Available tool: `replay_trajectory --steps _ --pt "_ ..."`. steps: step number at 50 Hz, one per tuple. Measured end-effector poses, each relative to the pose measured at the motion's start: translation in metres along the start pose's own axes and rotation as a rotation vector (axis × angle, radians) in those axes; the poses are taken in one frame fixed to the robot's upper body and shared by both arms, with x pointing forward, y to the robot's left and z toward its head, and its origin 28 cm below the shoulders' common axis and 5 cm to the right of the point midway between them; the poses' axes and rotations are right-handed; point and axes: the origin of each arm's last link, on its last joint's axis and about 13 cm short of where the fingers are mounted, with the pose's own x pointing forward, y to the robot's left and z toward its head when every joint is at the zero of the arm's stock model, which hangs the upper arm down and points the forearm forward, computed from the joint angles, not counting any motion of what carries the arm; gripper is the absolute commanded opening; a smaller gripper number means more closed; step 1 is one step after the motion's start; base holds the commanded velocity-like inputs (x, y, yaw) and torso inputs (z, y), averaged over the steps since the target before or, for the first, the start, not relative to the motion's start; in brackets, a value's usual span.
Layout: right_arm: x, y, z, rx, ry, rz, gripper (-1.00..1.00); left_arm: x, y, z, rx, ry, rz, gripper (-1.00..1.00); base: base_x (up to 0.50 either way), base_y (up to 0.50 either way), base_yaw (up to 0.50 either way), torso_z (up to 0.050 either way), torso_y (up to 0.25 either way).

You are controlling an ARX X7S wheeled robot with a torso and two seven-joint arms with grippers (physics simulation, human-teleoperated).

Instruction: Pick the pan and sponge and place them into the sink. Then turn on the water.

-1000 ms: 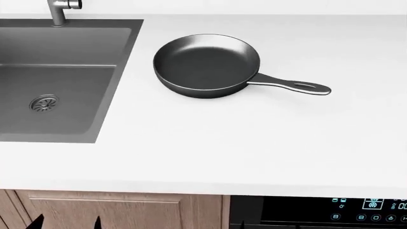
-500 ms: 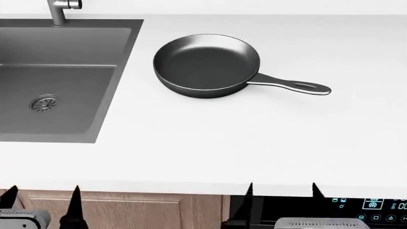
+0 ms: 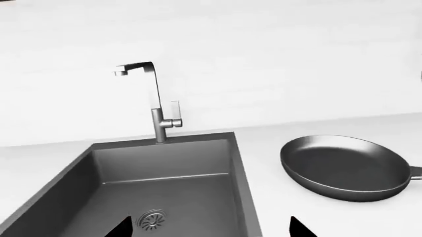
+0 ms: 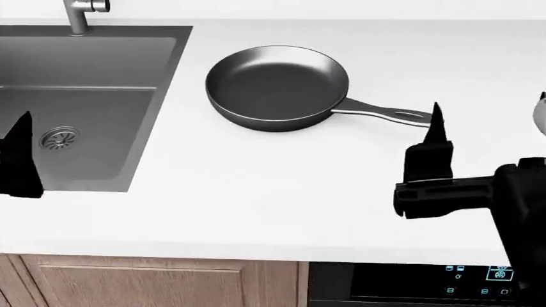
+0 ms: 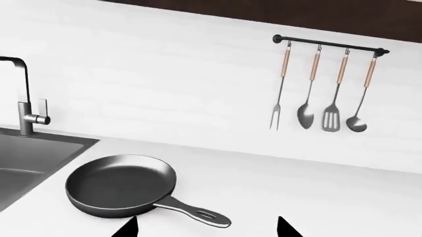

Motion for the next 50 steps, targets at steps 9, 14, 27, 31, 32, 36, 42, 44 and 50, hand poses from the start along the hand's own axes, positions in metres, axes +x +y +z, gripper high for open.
replay_trajectory --steps 9,14,27,31,32,36,42,44,50 --pt "0.0 -0.023 0.036 -0.031 0.018 0.015 1.0 0.007 0.022 0.031 -0.003 0.028 0.003 1.0 0.0 0.0 0.0 0.0 0.0" --pt "-0.004 -0.032 0.046 -0.044 0.025 0.012 1.0 0.007 0.029 0.042 0.001 0.041 0.007 1.0 0.05 0.0 0.0 0.0 0.0" --pt "-0.015 -0.04 0.051 -0.05 0.036 0.011 1.0 0.002 0.04 0.052 -0.003 0.057 0.02 1.0 0.2 -0.14 0.0 0.0 0.0" --pt "-0.016 -0.04 0.052 -0.054 0.041 0.014 1.0 0.001 0.041 0.052 -0.004 0.062 0.02 1.0 0.33 -0.18 0.0 0.0 0.0" --pt "-0.017 -0.04 0.052 -0.056 0.042 0.014 1.0 0.001 0.041 0.052 -0.004 0.063 0.02 1.0 0.36 -0.19 0.0 0.0 0.0" --pt "-0.017 -0.04 0.053 -0.061 0.046 0.016 1.0 0.0 0.042 0.052 -0.005 0.064 0.022 1.0 0.46 -0.21 0.0 0.0 0.0" --pt "-0.016 -0.039 0.053 -0.063 0.054 0.021 1.0 0.0 0.042 0.05 -0.005 0.072 0.022 1.0 0.49 -0.25 0.0 0.0 0.0" --pt "-0.016 -0.039 0.053 -0.062 0.058 0.021 1.0 0.0 0.043 0.049 -0.005 0.073 0.022 1.0 0.49 -0.29 0.0 0.0 0.0" --pt "-0.014 -0.037 0.051 -0.061 0.069 0.027 1.0 -0.001 0.045 0.048 -0.006 0.075 0.025 1.0 0.49 -0.28 0.0 0.0 0.0"
